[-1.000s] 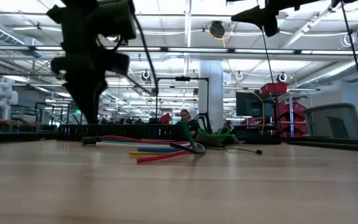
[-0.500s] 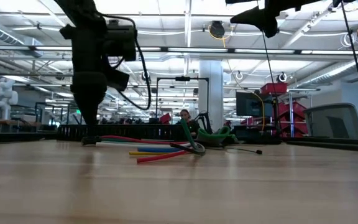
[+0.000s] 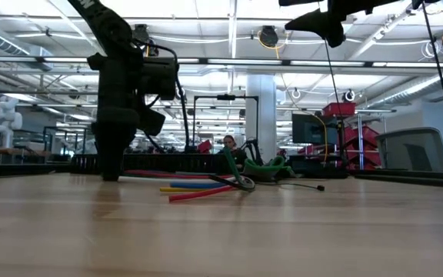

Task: Ziptie cables
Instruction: Wrap the cable wires with the black zip tie

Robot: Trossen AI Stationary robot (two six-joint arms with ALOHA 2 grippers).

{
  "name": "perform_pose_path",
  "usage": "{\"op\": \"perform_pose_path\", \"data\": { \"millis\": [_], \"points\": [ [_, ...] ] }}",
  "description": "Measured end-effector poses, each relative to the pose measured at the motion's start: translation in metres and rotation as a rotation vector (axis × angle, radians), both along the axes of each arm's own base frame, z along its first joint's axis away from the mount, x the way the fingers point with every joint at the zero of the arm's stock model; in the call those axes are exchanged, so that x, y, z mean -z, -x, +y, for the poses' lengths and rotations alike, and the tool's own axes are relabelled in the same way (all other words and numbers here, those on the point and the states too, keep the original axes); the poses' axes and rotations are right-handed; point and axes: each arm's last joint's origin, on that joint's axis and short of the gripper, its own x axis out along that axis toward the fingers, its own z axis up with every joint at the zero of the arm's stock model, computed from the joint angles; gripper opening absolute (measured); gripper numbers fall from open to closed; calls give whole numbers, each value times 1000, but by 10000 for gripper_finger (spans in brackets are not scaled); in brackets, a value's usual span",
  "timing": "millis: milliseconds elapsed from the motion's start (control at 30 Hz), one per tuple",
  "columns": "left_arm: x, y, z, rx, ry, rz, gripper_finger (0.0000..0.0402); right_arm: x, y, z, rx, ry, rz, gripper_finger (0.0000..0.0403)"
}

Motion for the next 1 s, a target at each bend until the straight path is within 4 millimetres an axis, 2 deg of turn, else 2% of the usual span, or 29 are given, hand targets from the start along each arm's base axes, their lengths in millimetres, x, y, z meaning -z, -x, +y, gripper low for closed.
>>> {"op": "perform_pose_path", "data": {
  "millis": [233, 533, 667, 833, 1000],
  "points": [
    [0, 1, -7, 17, 129, -8, 114, 0, 0, 0, 0, -2, -3, 297],
    [-3, 0, -42, 89, 292, 33, 114, 0, 0, 0, 1, -2, -3, 297],
    [-18, -5, -54, 138, 347, -3, 114, 0, 0, 0, 1, 1, -1, 297],
    [-47, -14, -65, 206, 410, -121, 114, 0, 0, -2, 14, 5, -1, 297],
    [-56, -20, -79, 254, 422, -143, 114, 0, 0, -2, 14, 5, -1, 297]
  ]
}}
